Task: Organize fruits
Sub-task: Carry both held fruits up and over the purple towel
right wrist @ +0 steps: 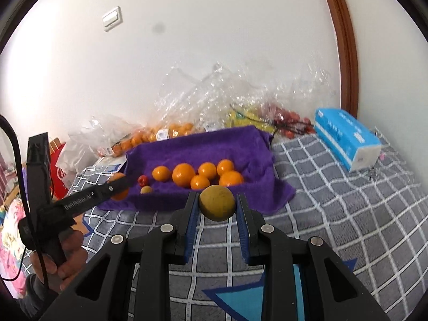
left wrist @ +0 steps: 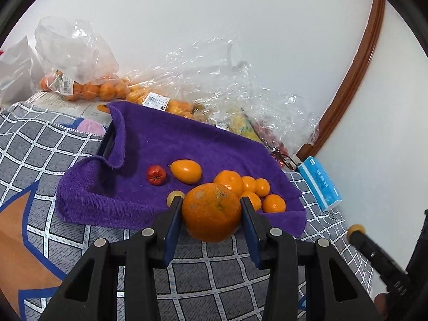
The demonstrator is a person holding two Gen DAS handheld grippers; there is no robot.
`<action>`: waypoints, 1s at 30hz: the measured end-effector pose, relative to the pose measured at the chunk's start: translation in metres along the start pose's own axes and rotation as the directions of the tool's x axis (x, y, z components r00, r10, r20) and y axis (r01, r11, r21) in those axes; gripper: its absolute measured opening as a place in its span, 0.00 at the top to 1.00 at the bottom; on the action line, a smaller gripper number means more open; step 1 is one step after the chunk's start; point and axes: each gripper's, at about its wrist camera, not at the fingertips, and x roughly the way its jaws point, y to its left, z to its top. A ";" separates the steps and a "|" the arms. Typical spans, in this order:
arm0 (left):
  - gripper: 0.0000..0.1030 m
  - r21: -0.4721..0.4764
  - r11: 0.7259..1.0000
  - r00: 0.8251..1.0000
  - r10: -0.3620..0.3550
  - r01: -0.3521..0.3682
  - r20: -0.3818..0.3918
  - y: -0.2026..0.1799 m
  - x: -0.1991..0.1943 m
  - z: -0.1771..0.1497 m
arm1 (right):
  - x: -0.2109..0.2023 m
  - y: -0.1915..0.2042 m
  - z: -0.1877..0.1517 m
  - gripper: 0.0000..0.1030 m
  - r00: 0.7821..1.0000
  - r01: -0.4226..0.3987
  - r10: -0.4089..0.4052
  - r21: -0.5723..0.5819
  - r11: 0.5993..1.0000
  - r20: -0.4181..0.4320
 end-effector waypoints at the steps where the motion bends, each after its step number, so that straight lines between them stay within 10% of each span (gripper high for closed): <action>1: 0.61 -0.001 1.000 1.000 0.004 -0.004 0.000 0.000 0.000 0.000 | -0.002 0.001 0.003 0.73 1.000 -0.004 0.004 -0.004 1.000 0.004; 30: 0.61 0.012 0.986 0.985 0.165 -0.166 0.053 0.019 -0.055 0.054 | 0.015 0.029 0.062 0.73 0.988 -0.107 0.113 -0.060 0.992 0.103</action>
